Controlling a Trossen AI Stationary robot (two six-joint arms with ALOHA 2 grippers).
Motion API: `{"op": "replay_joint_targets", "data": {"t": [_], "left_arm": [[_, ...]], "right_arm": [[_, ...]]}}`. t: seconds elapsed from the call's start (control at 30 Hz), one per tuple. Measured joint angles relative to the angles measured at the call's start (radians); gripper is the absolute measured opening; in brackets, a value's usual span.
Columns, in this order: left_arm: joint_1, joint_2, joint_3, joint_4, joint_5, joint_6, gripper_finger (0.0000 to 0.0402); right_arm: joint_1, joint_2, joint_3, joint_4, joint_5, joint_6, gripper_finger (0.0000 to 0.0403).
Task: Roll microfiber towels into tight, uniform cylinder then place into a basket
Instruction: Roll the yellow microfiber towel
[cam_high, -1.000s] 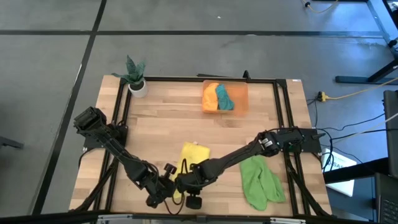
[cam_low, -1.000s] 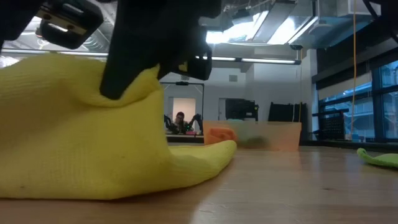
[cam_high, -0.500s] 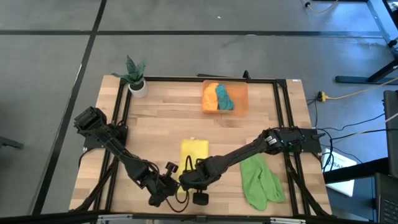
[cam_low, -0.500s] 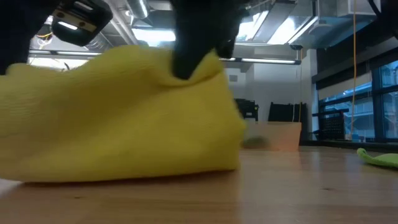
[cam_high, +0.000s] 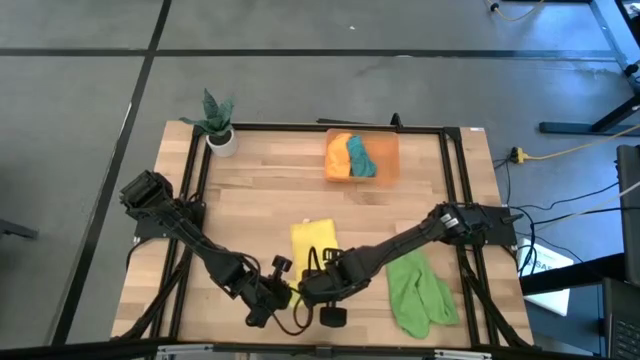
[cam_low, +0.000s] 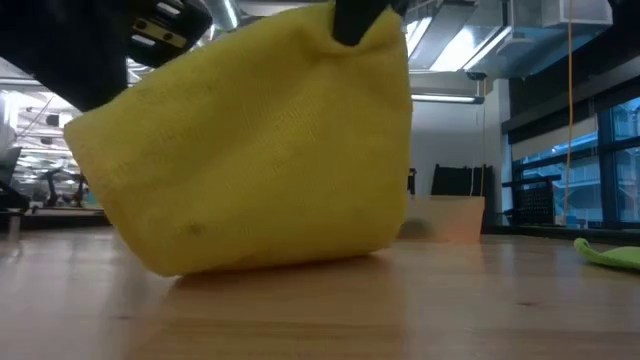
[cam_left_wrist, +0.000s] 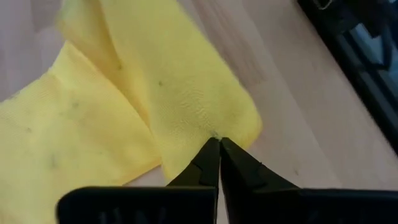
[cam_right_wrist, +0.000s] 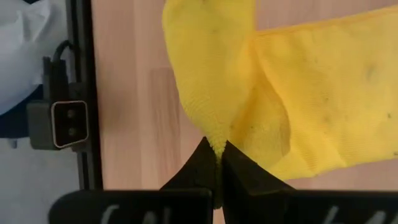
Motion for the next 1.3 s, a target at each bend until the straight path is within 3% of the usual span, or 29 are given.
{"op": "replay_joint_targets", "data": {"t": [0.17,0.4,0.5,1.0,1.3], "left_arm": [[0.009,0.0,0.0,0.009,0.027,0.007,0.0],[0.01,0.001,0.0,0.038,0.041,0.027,0.0],[0.012,-0.002,0.0,0.048,0.035,0.049,0.0],[-0.025,-0.125,0.0,-0.078,0.036,-0.042,0.0],[-0.057,-0.167,-0.001,-0.138,0.037,-0.065,0.0]], "right_arm": [[0.007,-0.004,-0.111,0.08,-0.003,-0.002,0.0006],[-0.008,-0.02,-0.286,0.252,-0.111,-0.009,0.0006],[-0.02,-0.039,-0.323,0.264,-0.112,-0.014,0.0006],[-0.034,-0.056,-0.331,0.298,-0.105,-0.048,0.003],[-0.034,-0.056,-0.331,0.287,-0.146,-0.002,0.002]]}}
